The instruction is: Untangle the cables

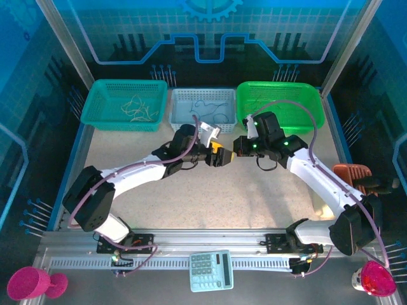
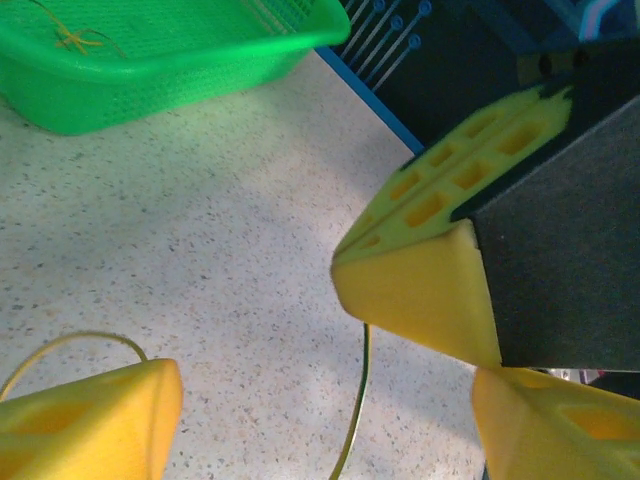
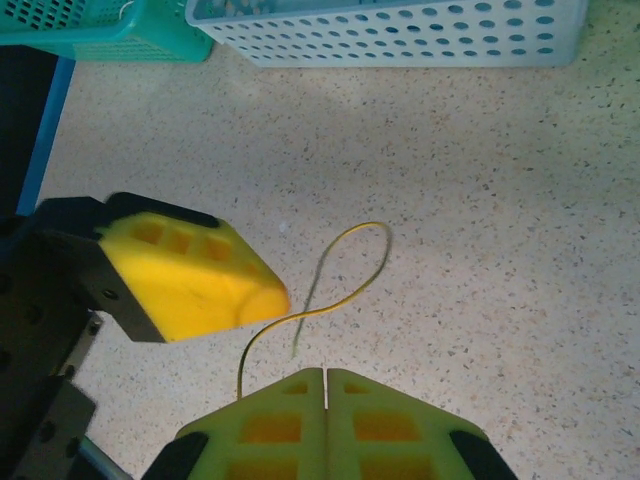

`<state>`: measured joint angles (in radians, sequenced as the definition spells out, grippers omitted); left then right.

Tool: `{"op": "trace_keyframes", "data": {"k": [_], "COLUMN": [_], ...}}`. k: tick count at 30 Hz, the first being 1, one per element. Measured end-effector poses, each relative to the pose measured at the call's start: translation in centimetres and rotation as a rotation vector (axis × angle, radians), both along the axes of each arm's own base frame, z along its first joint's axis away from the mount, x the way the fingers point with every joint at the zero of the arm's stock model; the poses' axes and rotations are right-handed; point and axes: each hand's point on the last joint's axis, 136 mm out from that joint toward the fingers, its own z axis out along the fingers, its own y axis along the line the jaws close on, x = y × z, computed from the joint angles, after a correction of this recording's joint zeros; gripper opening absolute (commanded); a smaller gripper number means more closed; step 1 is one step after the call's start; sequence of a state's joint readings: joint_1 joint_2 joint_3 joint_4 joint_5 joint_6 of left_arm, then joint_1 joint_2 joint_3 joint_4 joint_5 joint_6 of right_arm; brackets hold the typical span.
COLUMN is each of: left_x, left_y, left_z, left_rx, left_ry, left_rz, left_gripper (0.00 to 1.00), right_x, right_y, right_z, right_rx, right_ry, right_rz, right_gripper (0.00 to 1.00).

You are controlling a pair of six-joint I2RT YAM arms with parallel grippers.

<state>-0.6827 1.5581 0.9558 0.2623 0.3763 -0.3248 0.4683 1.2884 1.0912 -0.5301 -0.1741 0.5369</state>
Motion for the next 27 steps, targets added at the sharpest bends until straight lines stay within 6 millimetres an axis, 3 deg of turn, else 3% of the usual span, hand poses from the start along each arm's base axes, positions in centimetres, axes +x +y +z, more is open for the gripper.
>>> {"op": "trace_keyframes", "data": {"k": [4, 12, 18, 27], "left_x": [-0.7, -0.8, -0.7, -0.8], "left_y": [-1.1, -1.7, -1.8, -1.8], "left_z": [-0.9, -1.6, -1.9, -4.9], "left_rx": [0.011, -0.005, -0.026, -0.018], "left_ry": [0.011, 0.042, 0.05, 0.122], "left_rz": [-0.04, -0.044, -0.042, -0.022], "left_gripper": [0.61, 0.2, 0.2, 0.2], "right_x": [0.1, 0.6, 2.7, 5.2], "right_y": [0.3, 0.2, -1.5, -3.2], "right_z": [1.0, 4.5, 6.9, 12.2], "right_rx": [0.021, 0.063, 0.13, 0.267], "right_ry": [-0.016, -0.09, -0.133, -0.228], "right_rz": [0.011, 0.004, -0.072, -0.145], "right_gripper": [0.0, 0.0, 0.0, 0.0]}}
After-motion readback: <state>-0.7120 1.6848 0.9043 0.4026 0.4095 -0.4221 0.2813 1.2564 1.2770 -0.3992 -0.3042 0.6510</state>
